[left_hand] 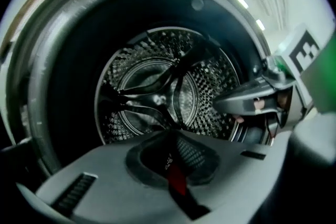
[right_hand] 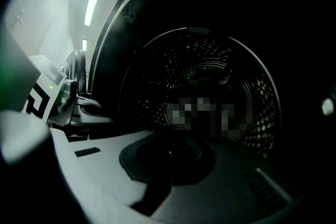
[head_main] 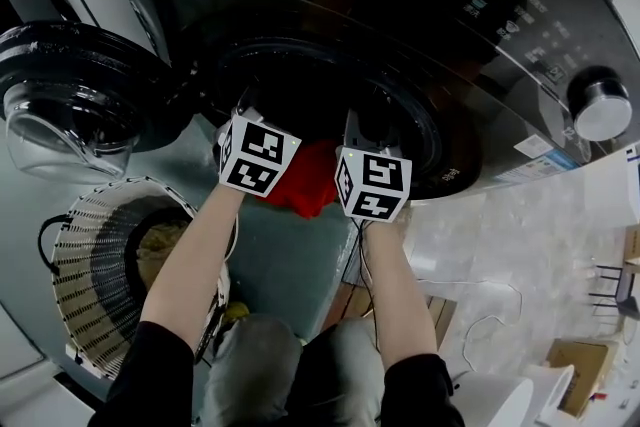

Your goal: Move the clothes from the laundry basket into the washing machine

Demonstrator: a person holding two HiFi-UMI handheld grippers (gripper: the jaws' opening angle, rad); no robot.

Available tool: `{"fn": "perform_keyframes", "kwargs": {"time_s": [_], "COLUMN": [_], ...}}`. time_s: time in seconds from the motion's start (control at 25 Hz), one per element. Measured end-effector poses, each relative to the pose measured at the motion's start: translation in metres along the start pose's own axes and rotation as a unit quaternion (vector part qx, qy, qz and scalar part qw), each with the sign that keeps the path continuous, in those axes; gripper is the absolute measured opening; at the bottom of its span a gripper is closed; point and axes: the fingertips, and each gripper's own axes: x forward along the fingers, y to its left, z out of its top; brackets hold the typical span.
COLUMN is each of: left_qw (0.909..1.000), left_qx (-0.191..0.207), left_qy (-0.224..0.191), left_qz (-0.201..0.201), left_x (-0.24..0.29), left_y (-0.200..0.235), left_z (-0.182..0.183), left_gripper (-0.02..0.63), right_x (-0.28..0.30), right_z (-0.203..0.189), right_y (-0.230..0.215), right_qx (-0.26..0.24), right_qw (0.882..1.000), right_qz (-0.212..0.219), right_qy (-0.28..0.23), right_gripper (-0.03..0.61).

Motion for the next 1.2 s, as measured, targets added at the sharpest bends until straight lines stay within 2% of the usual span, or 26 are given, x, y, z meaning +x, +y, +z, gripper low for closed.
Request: {"fn": "perform_keyframes", "kwargs": {"time_s": [0.16,0.36,0.56,0.8,0.96,1.2], "left_qw": [0.9989,0.9989,0.9976,0.9968,0.9964,0.9950], "left_qx": [-0.039,-0.040,-0.066,-0.078,-0.080,-0.091], "left_qy": [-0.024,-0.021,-0.017,-0.010,-0.001,0.025], "left_qz": [0.004,-0.013,-0.011,-0.016,-0.028,-0.033], "left_x": [-0.018,-0.045,-0.076,-0.104,-0.110,-0.115], "left_y": [0.003,-0.011,-0.012,-0.015,-0.026,-0.035], "left_z": [0.014,0.032,0.053,0.081,0.077,0.050], "left_gripper": [0.011,0.011,0.011,0.011,0.011,0.011], "right_x": [-0.018,-0.050,-0.085,-0.115,-0.122,-0.130], "right_z": [0.007,0.018,0.036,0.068,0.072,0.056], "right_y": [-0.001,0.001,0.003,0.005,0.011,0.017], "right_qx": [0.022,0.017,0.043,0.059,0.056,0.063], "right_qw": [1.000,1.000,0.999,0.998,0.998,0.997], "right_qz": [0.001,-0.002,-0.002,-0.003,-0.001,-0.001], "right_qy": [0.000,0.013,0.023,0.022,0.024,0.038], "right_gripper": [0.003,0.003,0.003,0.003,0.003,0.003]}}
